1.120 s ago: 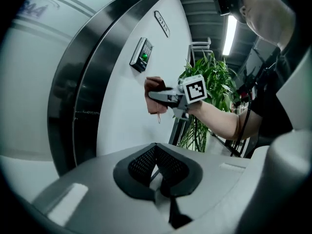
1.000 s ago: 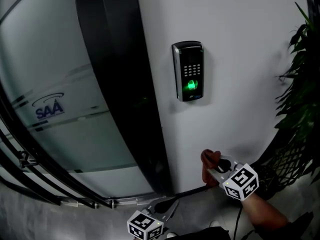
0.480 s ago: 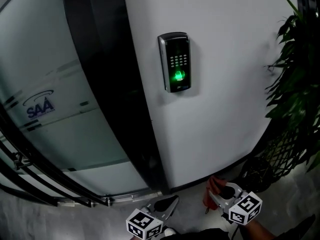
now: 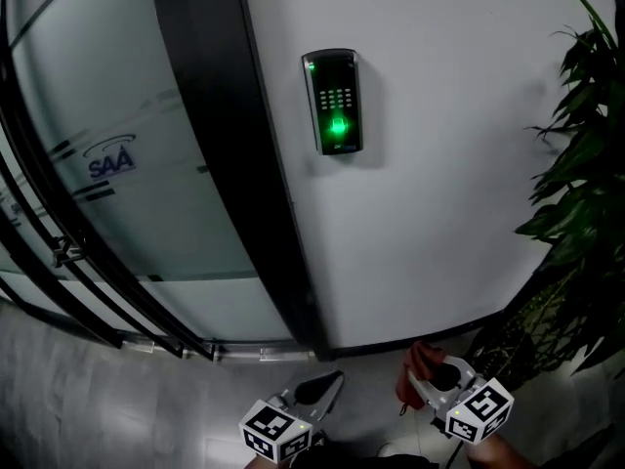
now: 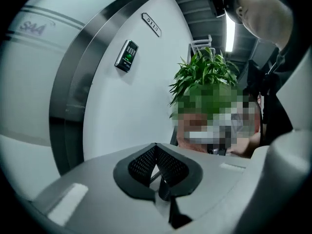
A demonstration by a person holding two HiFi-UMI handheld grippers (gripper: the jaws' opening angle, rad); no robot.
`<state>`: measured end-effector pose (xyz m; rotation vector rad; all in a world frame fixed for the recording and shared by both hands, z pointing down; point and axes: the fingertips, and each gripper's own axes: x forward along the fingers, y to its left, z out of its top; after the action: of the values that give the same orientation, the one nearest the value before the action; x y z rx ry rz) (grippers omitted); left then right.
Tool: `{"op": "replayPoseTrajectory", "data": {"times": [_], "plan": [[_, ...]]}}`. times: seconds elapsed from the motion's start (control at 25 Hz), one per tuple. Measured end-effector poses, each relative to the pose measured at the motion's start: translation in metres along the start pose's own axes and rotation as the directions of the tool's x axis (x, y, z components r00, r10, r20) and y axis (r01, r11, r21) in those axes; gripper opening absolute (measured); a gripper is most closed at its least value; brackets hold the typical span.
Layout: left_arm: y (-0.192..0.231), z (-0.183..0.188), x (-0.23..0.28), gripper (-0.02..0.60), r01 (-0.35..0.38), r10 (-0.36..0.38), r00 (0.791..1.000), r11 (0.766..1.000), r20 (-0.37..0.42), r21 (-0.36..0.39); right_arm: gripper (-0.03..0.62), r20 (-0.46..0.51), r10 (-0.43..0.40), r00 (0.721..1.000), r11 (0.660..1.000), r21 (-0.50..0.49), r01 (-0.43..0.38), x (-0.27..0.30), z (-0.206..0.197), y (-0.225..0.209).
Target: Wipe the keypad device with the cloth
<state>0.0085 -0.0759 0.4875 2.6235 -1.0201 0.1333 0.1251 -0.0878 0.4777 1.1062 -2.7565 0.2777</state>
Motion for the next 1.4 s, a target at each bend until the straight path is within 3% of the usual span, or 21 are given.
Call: {"op": "replayPoseTrajectory", "data": {"times": [0.28,1.0,1.4], "plan": [[-0.040,-0.034,-0.011,0.017,-0.054,0.053,0.998,0.998,-0.027,-0.015,0.054,-0.009,0.054,0.998,0.999,0.001,-0.054,-0.027,-0.025,0.004],[-0.018,-0.008,-0.042,0.017,0.088,-0.087,0.996,0.995,-0.012,0.054,0.054,0.014,-0.076,0.997,0.997,-0.010,0.076,-0.012,-0.019,0.049],[-0.014,-0.007,-0.044,0.017,0.110,-0.110,0.994,0.992,-0.013,0.056,0.054,0.003,-0.092,0.996,0.996,-0.006,0.092,-0.009,-0.022,0.051]]}}
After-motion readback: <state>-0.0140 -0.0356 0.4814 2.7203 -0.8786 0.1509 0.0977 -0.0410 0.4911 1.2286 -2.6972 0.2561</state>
